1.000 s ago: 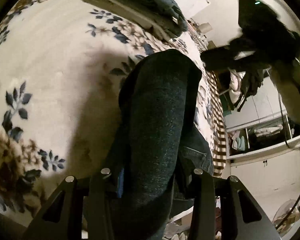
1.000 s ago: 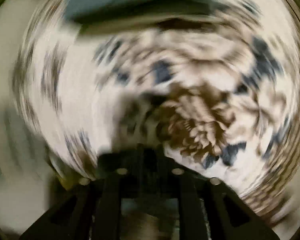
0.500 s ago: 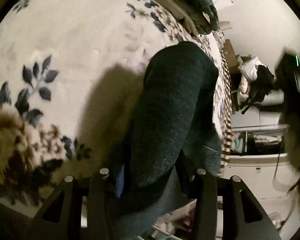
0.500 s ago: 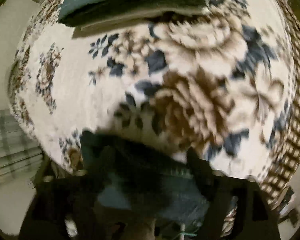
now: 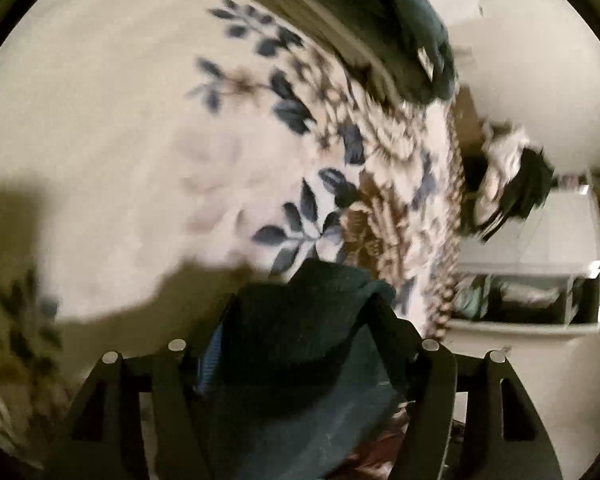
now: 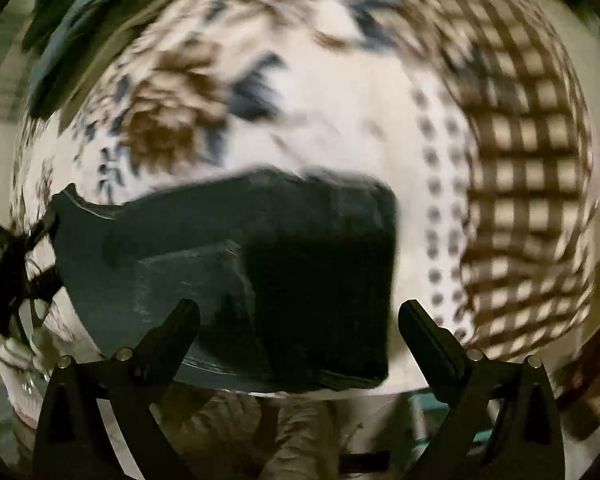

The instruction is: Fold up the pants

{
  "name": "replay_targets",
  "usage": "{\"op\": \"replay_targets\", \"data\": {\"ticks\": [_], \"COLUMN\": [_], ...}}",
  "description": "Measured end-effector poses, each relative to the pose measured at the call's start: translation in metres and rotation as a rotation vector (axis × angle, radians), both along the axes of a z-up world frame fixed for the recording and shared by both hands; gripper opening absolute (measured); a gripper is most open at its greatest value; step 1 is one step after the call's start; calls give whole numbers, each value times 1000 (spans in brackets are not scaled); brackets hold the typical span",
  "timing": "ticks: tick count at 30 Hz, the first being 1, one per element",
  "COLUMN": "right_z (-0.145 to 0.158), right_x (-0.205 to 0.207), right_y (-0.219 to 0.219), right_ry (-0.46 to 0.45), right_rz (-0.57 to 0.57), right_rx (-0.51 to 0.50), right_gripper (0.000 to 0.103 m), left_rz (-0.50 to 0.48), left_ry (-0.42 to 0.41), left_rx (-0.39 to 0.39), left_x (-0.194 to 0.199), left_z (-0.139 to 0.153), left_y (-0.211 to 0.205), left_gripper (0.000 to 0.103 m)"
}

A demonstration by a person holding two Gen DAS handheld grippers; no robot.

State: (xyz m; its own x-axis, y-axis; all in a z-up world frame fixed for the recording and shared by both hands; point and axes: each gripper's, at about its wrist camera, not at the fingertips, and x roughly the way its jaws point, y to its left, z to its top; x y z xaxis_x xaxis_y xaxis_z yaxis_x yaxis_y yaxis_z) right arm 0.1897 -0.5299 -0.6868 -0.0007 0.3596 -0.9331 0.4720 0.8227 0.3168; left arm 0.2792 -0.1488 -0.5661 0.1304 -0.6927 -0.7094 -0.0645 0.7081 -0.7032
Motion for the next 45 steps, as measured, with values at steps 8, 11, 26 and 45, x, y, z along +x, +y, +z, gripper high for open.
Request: {"op": "replay_targets", "data": {"ticks": [8,11,26,45], "right_z": [-48,-56,-44,-45], "right_x": [-33,-38,-77,-93], "right_y": [-16,-23,-32,-22], "right_ry": [-54,-36,-29,-162], "right_rz": [-171,-219,-358,-408], "right_rx": [175,152,265,156], "right_gripper": [64,21,84,22], "left_rz": [41,22,62,-183], "left_ry": [48,43,120,27], "left_rx": [85,102,-121,89], "left_x": [8,11,-49,-77], "left_z": [-46,-48,-4,-35], "left_y": [35,33,54,24], "left_gripper": [26,26,69,53]}}
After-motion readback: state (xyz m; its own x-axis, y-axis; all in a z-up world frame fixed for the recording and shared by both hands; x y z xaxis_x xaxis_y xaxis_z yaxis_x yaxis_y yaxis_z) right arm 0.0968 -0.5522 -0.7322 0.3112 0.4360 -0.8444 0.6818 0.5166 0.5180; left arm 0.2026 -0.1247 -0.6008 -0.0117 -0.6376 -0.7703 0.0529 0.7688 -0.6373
